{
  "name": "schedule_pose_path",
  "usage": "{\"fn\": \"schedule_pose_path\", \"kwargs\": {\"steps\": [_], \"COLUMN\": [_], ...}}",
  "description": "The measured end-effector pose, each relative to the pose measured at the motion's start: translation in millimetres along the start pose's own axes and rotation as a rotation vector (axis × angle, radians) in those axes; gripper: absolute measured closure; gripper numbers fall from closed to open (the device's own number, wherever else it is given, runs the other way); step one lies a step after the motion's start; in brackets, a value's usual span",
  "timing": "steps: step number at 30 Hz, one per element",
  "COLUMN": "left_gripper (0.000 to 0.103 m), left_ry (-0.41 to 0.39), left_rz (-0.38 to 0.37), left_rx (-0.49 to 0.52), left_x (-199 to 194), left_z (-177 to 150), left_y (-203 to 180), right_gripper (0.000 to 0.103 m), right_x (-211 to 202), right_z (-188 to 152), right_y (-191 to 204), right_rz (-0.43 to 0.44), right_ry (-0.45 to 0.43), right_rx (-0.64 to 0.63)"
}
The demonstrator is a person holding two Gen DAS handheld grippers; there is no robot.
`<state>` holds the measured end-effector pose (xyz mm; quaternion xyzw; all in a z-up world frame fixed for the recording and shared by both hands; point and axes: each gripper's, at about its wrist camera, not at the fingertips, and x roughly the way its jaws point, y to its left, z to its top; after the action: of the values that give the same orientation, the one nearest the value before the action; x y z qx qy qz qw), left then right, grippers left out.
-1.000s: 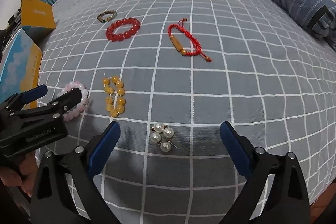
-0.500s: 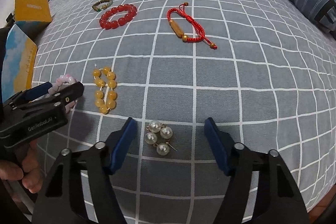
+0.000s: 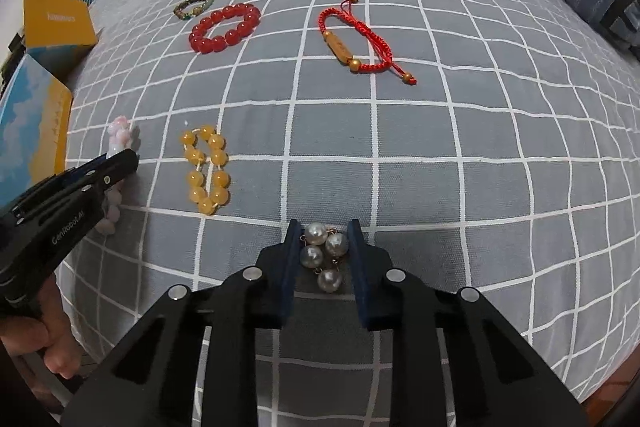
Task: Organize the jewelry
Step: 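Grasp the pink-white bead bracelet with left tool while right tool grasps pearl earrings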
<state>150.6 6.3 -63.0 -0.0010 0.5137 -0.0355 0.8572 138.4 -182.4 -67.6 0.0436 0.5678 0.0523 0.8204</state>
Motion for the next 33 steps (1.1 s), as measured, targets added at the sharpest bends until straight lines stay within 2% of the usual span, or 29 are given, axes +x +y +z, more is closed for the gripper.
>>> {"fn": "schedule_pose_path", "kwargs": {"steps": [16, 33], "left_gripper": [0.082, 0.082], "left_ry": [-0.046, -0.143], "left_rz": [-0.014, -0.043], "left_rx": [-0.019, -0.003], "left_x": [-23.0, -53.7], "left_z": [1.9, 3.2], "left_y": [2.7, 0.0], "right_gripper": [0.081, 0.080], "right_x": [-17.9, -41.5], "right_z": [0.9, 5.0], "right_y": [1.3, 0.0], "right_rz": [0.013, -0.010], "right_ry": [-0.055, -0.186], "right_rx": [0.017, 0.029]}}
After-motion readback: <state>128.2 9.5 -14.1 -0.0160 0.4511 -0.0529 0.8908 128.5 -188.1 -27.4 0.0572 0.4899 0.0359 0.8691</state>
